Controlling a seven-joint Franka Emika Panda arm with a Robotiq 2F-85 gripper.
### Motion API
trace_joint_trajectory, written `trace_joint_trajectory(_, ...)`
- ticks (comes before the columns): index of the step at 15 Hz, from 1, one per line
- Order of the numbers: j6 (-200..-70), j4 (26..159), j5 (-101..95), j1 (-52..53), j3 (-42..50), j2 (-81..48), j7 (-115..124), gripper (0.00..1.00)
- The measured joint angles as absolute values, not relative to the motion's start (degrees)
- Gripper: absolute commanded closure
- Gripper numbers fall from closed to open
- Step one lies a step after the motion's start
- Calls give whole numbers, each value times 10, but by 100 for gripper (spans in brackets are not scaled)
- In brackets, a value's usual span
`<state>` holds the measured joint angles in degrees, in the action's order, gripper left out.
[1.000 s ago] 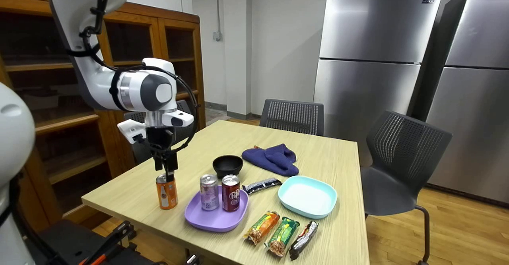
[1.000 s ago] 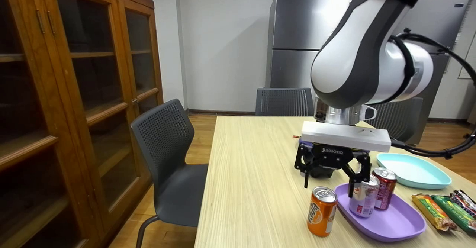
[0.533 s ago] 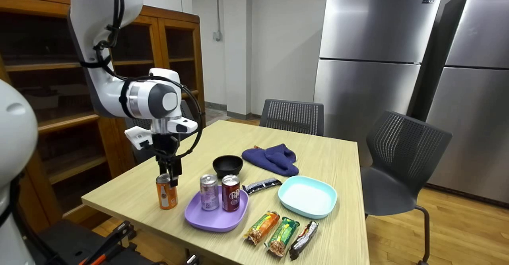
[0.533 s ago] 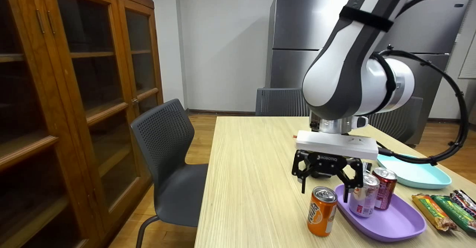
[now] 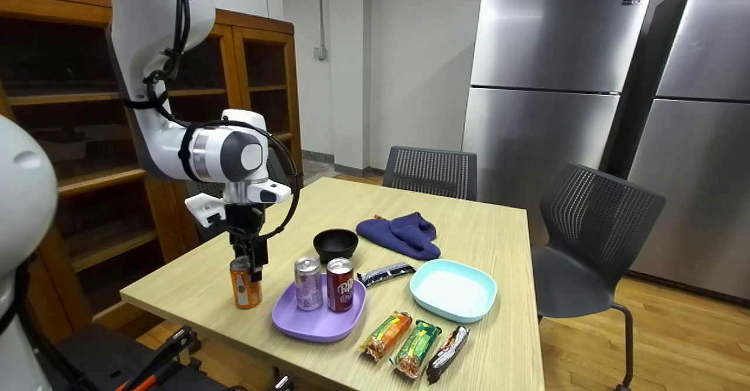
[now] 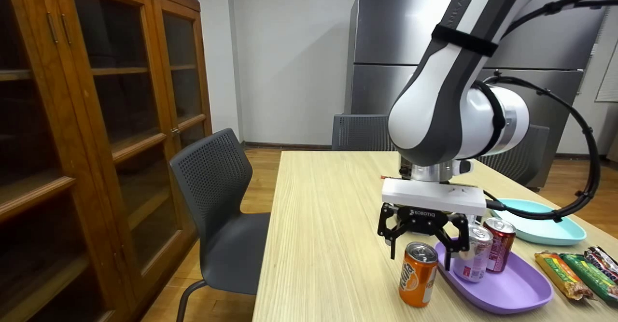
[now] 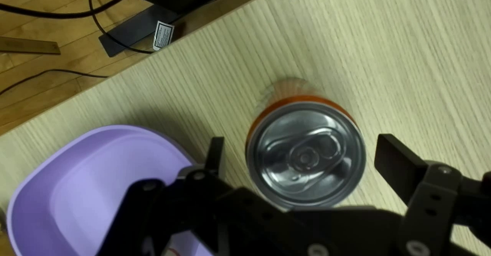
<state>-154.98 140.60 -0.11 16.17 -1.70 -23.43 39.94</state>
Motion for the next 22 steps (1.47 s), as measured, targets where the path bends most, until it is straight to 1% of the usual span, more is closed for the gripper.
trace_joint_trajectory(2,-1550,1406,-1,163,-17,-235,399,0)
trace_joint_trajectory(3,-1549,1406,-1,163,-17,-236,399,25)
trace_joint_trajectory(4,-1549,1406,-1,163,-17,-236,399,26)
trace_joint_trajectory(6,-1549,1406,-1,164,-17,-236,399,42)
trace_joint_trajectory(7,-1549,1406,-1,165,-17,-236,399,51)
trace_joint_trajectory(8,-1549,1407,-1,165,-17,-236,399,58)
trace_joint_trajectory(9,-1549,1407,-1,166,-17,-236,399,61)
trace_joint_trajectory(16,-1550,1417,-1,166,-16,-225,396,61)
trace_joint_trajectory(22,-1549,1460,-1,156,-11,-176,345,61)
